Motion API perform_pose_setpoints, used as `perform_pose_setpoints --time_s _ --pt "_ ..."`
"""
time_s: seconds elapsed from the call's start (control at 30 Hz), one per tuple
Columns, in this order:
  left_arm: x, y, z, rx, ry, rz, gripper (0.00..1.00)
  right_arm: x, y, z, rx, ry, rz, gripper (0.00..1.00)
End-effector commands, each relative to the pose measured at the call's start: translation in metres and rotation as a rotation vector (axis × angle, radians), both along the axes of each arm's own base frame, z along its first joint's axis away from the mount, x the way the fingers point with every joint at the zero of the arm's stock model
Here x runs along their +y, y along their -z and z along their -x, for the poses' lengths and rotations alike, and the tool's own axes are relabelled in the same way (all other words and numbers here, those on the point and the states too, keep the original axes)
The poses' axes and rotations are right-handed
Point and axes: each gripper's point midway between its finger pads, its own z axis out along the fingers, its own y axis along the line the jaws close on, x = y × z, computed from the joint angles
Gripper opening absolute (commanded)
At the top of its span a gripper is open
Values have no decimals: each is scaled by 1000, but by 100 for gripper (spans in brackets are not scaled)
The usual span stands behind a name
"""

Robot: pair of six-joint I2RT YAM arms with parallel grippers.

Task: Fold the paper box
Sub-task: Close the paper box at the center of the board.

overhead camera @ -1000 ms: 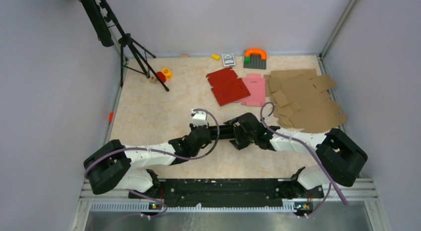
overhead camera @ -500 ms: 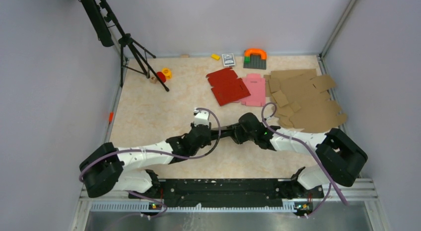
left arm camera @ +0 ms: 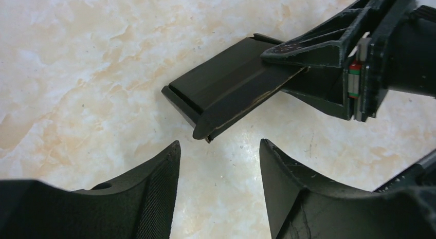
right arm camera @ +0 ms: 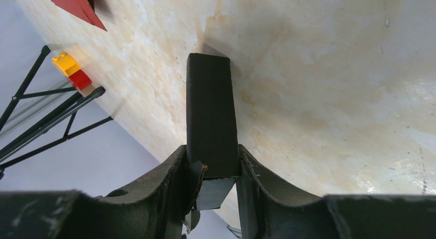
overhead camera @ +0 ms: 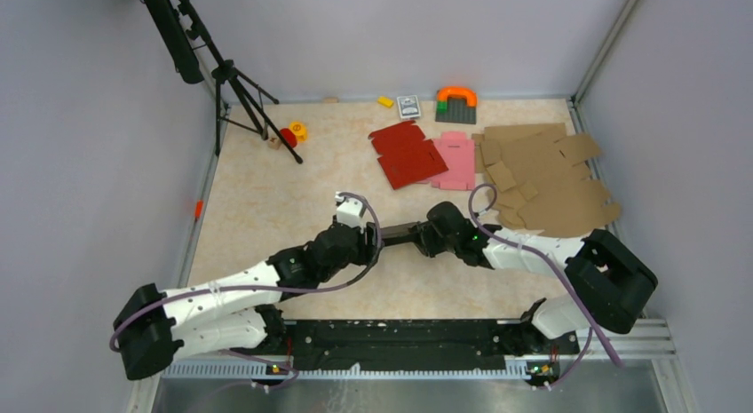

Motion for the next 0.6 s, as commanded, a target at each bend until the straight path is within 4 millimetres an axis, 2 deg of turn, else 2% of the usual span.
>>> perform_pose_setpoints --time_s 0.0,0.1,0.2,0.33,0.37,0.4,0.57 --pt "7 -13 10 -12 25 41 60 -7 -10 -4 -15 4 49 37" --pt "19 -8 16 -32 39 18 66 -10 -18 -1 -17 -32 88 37" --pt "21 -9 17 -88 93 -13 80 -15 -27 2 -16 -80 117 36" --pt "19 -18 16 -193 160 -14 85 -27 -35 12 20 -141 128 36" --pt "15 -22 19 -234 203 7 93 -31 -39 15 19 -154 130 36" --pt "11 -25 23 -280 253 25 98 -35 -44 16 8 -168 134 36" --pt "-1 -39 38 -500 402 103 99 -50 -73 22 -5 -207 101 36"
